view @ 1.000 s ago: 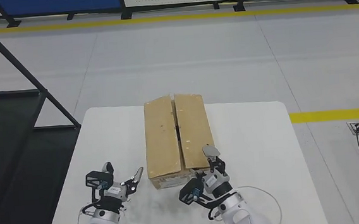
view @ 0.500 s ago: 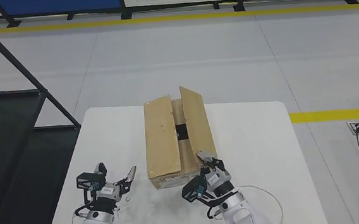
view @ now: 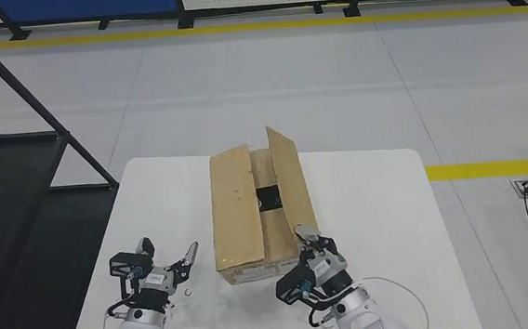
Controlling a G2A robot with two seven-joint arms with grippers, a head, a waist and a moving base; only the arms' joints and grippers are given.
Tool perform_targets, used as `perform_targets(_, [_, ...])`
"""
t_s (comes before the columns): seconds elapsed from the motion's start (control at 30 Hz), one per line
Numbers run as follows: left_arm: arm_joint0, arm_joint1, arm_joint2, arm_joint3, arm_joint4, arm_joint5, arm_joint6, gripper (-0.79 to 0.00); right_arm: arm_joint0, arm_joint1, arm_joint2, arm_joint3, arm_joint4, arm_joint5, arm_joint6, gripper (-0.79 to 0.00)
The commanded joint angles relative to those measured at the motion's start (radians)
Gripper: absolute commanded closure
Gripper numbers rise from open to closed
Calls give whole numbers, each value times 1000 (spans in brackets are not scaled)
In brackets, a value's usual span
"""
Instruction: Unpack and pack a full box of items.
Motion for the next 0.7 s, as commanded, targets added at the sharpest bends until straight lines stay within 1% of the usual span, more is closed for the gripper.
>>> perform_targets(0.0, [-3, 0, -4, -1, 0, 0, -2, -785, -13, 2, 12, -15, 9, -15, -16, 0])
perform_targets(0.23, [-10, -1, -27, -3, -10, 1, -7, -785, -59, 13, 63, -55, 39, -97, -74, 0])
perform_targets(0.67, [-10, -2, -51, -3, -15, 4, -10, -785, -133, 28, 147, -88, 90, -166, -154, 0])
